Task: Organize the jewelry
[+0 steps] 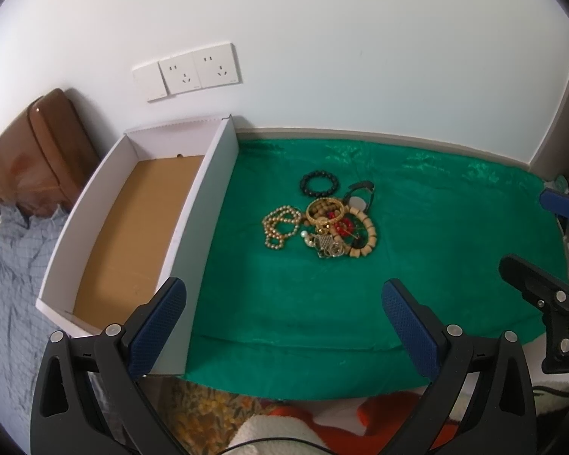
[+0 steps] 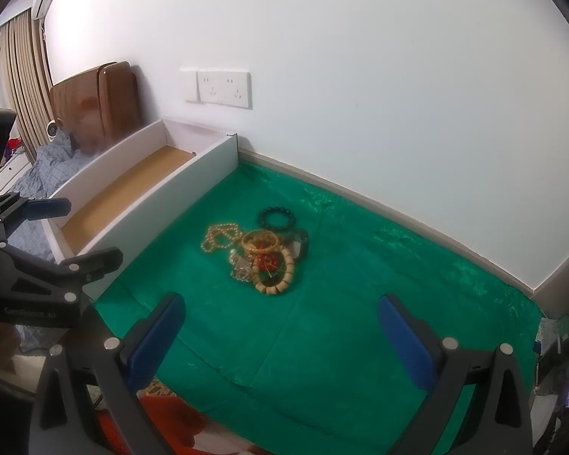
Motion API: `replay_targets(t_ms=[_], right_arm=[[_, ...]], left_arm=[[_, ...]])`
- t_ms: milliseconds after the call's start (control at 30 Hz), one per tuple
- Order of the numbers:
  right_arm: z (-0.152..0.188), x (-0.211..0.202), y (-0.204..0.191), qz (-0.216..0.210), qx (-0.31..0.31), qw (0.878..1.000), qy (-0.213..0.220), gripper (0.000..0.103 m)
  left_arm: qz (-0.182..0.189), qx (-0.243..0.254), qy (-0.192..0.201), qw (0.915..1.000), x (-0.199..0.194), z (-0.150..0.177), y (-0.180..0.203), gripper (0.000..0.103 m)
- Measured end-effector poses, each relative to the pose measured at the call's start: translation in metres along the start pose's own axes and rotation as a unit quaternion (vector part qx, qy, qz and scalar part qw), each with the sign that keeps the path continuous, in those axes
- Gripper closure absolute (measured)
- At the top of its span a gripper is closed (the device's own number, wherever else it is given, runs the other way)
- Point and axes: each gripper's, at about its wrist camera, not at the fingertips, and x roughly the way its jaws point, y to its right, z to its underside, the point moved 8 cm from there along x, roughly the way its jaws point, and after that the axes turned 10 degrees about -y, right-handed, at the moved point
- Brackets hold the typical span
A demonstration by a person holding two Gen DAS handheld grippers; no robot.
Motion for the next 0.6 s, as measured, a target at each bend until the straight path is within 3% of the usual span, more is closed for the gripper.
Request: replay_targets(t_ms=[600], right_arm=[[0.0007,0.0022,0.0026,-0.001,0.003,1.0,-0.002,0.0]], left_arm=[[0.005,-0.007,-0.011,0.9999,0.0065,0.0029,-0.0018,0.0]])
